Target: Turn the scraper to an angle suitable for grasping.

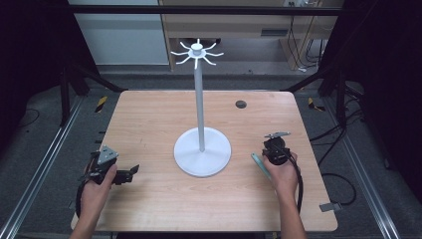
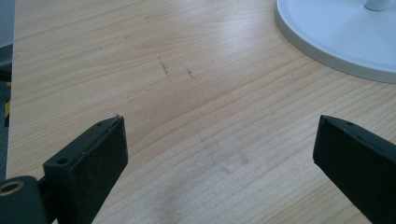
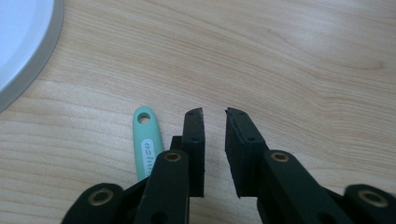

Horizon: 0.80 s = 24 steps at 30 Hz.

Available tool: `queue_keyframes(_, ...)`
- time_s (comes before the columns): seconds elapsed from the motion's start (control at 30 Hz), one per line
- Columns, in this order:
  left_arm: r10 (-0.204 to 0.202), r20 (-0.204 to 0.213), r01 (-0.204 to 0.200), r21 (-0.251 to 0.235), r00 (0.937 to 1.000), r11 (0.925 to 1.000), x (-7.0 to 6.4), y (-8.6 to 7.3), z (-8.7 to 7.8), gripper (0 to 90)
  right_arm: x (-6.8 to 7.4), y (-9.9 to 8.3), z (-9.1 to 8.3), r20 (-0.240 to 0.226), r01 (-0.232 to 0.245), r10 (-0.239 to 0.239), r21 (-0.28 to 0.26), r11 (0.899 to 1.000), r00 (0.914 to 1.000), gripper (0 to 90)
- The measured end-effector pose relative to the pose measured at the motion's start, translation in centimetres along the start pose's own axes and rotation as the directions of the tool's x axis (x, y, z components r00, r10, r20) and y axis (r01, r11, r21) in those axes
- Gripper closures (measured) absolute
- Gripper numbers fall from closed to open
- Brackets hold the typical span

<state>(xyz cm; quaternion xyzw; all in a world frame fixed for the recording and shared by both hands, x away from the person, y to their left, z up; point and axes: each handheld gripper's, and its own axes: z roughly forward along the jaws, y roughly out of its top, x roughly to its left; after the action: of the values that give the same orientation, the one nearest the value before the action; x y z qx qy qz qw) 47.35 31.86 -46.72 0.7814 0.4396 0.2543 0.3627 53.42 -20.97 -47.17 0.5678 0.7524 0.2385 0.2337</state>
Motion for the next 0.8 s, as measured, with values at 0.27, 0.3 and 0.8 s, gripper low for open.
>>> queue_keyframes(0.27,-0.004,-0.001,0.004,-0.003,1.0,1.0,0.05,0.03,0.02,2.9,0.28,-0.22,0.47,-0.059,0.025,-0.023,0.02,0.999,0.998,90.0)
queue_keyframes(0.3,-0.004,-0.001,0.004,-0.003,1.0,1.0,0.05,0.03,0.02,2.8,0.36,-0.24,0.55,-0.065,0.028,-0.027,0.023,0.999,0.9975,90.0)
queue_keyframes(0.8,-0.003,-0.001,0.003,-0.003,1.0,1.0,0.06,0.03,-0.01,2.8,0.67,-0.39,0.86,-0.116,0.033,-0.028,0.047,0.998,0.9928,90.0)
